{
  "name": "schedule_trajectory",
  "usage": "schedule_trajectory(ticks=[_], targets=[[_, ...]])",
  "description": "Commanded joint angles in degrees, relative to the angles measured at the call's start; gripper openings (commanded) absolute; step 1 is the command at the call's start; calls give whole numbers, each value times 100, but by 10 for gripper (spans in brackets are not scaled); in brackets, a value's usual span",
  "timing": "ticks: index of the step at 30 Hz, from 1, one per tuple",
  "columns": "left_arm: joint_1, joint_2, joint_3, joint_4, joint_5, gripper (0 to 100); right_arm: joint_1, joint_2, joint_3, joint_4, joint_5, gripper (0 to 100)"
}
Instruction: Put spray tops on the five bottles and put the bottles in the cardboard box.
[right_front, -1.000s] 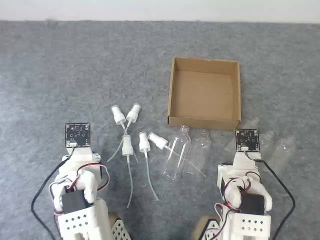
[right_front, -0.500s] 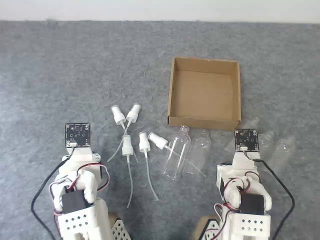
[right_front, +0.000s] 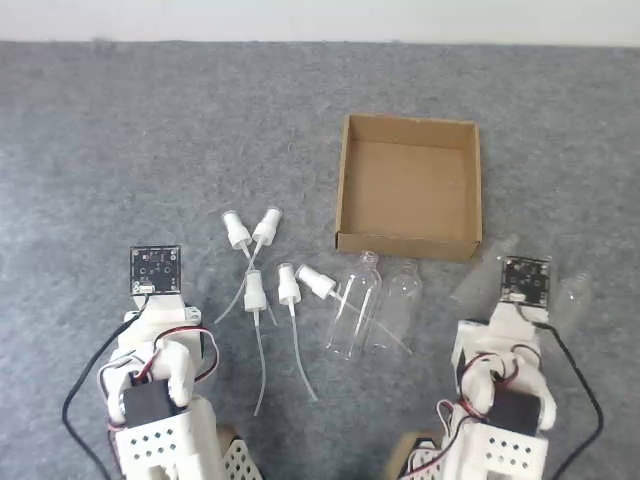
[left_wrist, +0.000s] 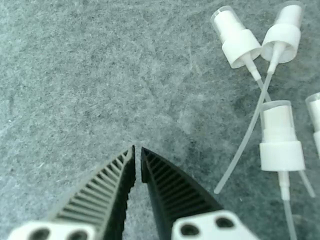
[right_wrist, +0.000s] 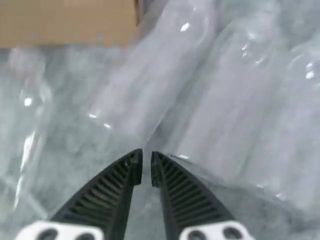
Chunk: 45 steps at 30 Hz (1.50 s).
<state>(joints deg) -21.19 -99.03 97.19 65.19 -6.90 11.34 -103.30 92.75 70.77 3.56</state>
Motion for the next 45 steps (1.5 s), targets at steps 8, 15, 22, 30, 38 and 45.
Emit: schedule_trajectory(ticks=[8,15,22,30,38,45], targets=[[-9,-53,-31,26,-53,13,910,-40,-1538,-910,1459,6],[-26,-53,-31,26,-53,13,884,-40,-1635,-541,1178,6],[-35,-53,-31,26,-53,13,901,-40,-1626,-470,1187,6],[-35,-53,-31,26,-53,13,919,-40,-1626,-268,1143,6],[-35,-53,-31,26,-53,13,919,-40,-1618,-242,1143,6],[-35,-53,-31,26,-53,13,927,-66,-1618,-101,1143,6]])
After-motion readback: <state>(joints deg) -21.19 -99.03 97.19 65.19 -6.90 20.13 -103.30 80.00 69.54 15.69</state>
